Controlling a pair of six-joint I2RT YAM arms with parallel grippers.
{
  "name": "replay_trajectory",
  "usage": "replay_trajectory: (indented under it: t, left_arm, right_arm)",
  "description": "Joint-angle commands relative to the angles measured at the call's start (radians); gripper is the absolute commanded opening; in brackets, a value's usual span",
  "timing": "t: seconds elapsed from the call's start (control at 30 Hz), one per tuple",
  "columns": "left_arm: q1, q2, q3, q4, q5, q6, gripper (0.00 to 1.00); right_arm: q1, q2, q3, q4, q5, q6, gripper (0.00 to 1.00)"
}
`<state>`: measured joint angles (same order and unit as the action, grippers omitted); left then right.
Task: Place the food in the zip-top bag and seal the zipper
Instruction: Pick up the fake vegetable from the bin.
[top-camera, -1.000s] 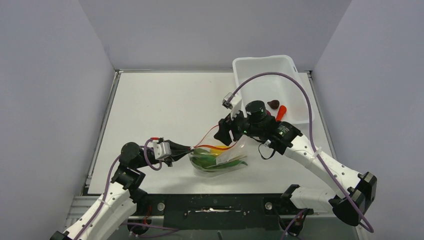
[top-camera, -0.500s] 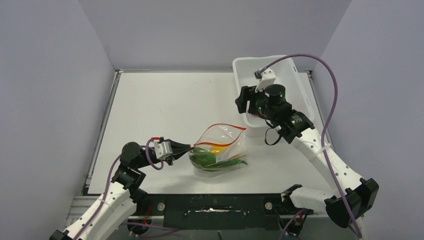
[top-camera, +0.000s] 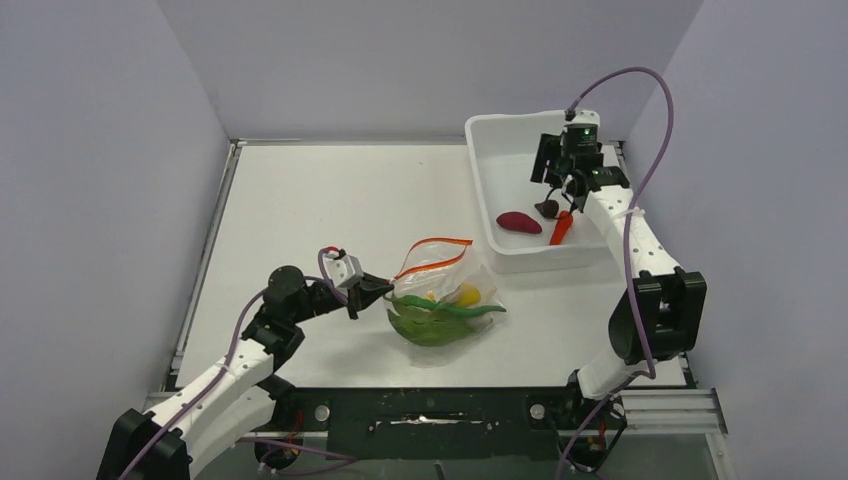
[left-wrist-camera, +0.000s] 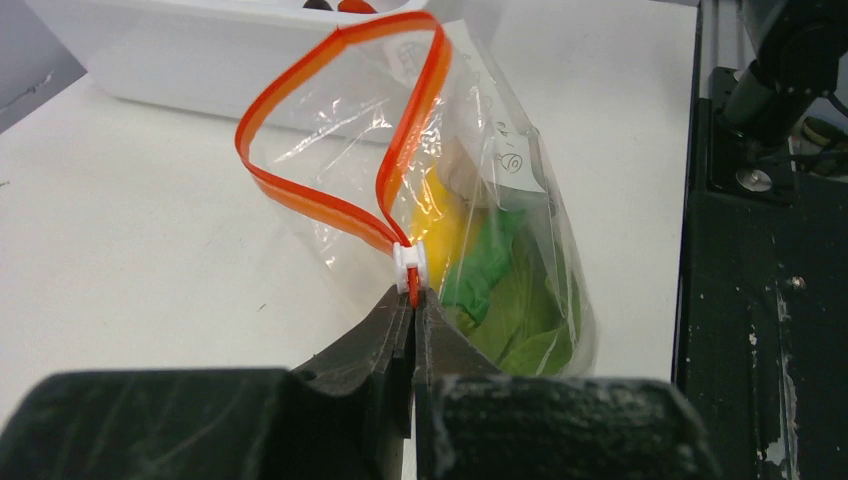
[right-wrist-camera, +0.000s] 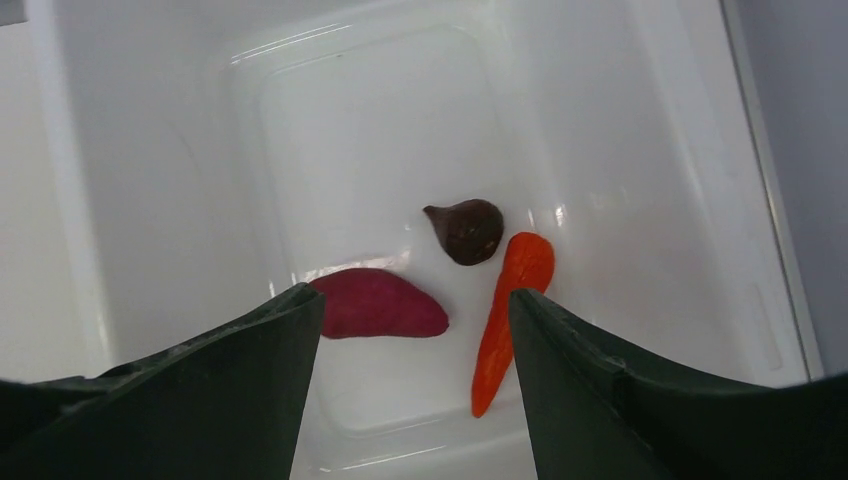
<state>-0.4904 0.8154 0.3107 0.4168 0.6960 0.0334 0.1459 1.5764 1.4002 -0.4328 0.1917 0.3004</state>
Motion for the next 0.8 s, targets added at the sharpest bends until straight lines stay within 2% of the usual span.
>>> replay_trajectory:
  t: [0.0, 0.1, 0.3, 0.5, 0.77]
  left_arm:
    - [-0.015, 0.031, 0.064, 0.192, -0.090, -0.135, 0.00]
    - [-0.016, 0.052, 0.081, 0.200, -0.076, -0.145, 0.00]
    - [-0.020, 0.015, 0.119, 0.119, -0.073, -0.113, 0.00]
    - [-0.043, -0.021, 0.166, 0.015, -0.042, -0.068, 0.00]
    - [-0.046, 0.016, 0.277, -0.118, 0.016, 0.022, 0.00]
  right_arm:
    - [-0.103, 0.072, 0.145, -0.100, -0.035, -0.063, 0.69]
    - [-0.188, 0.156, 0.247, -0.202, -0.077, -0.030, 0.69]
    - [-0.195, 0.234, 0.264, -0.203, -0.103, -0.028, 0.68]
    - [-0.196, 0.279, 0.241, -0.164, -0.263, -0.215, 0.68]
    - [-0.197, 0.379, 0.280, -0.159, -0.282, -0.305, 0.74]
